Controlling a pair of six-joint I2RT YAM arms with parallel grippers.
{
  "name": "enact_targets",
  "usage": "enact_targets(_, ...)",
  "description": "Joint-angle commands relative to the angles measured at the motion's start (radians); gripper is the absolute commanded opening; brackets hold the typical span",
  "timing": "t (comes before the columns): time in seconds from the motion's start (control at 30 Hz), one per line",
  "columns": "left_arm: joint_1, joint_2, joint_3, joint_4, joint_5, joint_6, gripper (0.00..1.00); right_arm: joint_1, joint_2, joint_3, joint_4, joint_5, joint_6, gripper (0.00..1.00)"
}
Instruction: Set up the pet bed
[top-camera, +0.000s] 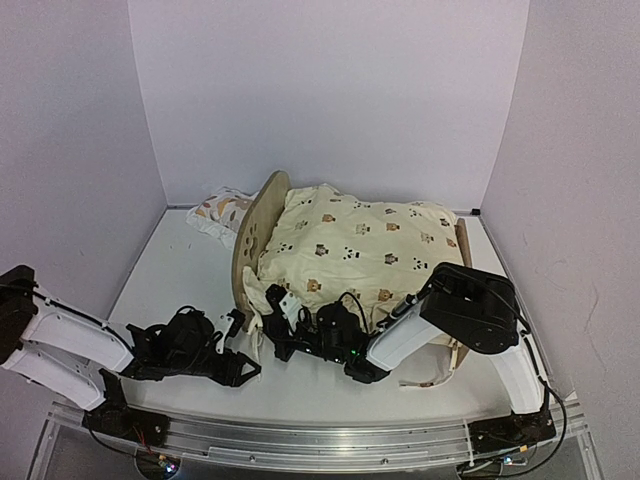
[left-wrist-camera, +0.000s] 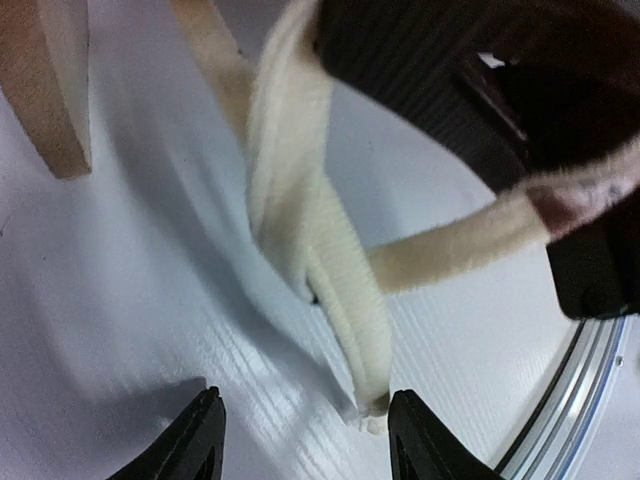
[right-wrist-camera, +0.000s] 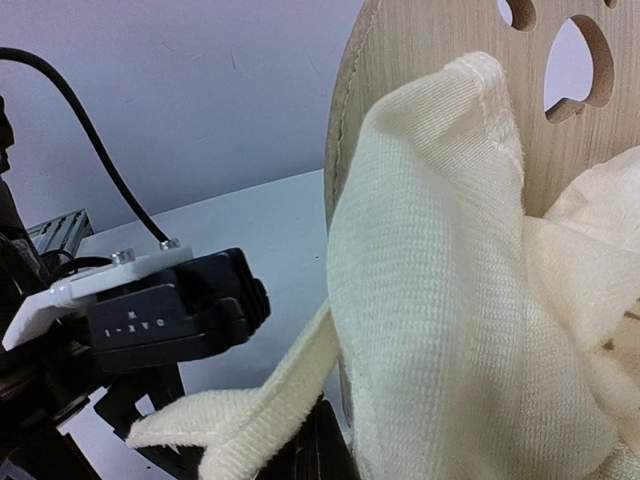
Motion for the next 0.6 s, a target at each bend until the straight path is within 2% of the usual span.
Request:
enact_targets(0.0, 0.006, 0.079, 0.053, 0.127, 0.032, -0.022, 0.48, -0.016, -0.037, -0.01, 0.033, 0.033, 0.023, 0.0)
enact_targets(0.07, 0.006, 0.113, 0.059, 0.156, 0.042, -0.03, 0.41, -0.016, -0.037, -0.011, 0.033, 0.034, 0.022, 0.0)
enact_targets(0.2, 0.004, 0.153, 0.064, 0.196, 0.057, -0.045, 0.33, -0.016, -0.045, -0.018, 0.033, 0.037, 0.019, 0.0)
enact_targets(0.27, 0.003, 0.158, 0.064, 0.202, 0.054, -0.052, 0.16, -0.015, -0.049, -0.022, 0.033, 0.038, 0.018, 0.0)
enact_targets(0.37, 0.003, 0.146, 0.064, 0.186, 0.026, -0.06, 0.02, -0.015, -0.058, -0.032, 0.033, 0.046, 0.018, 0.0)
enact_targets(0.57, 0.003, 0.063, 0.05, 0.084, -0.106, -0.1, 0.0, -0.014, -0.107, -0.075, 0.028, 0.106, 0.027, 0.0)
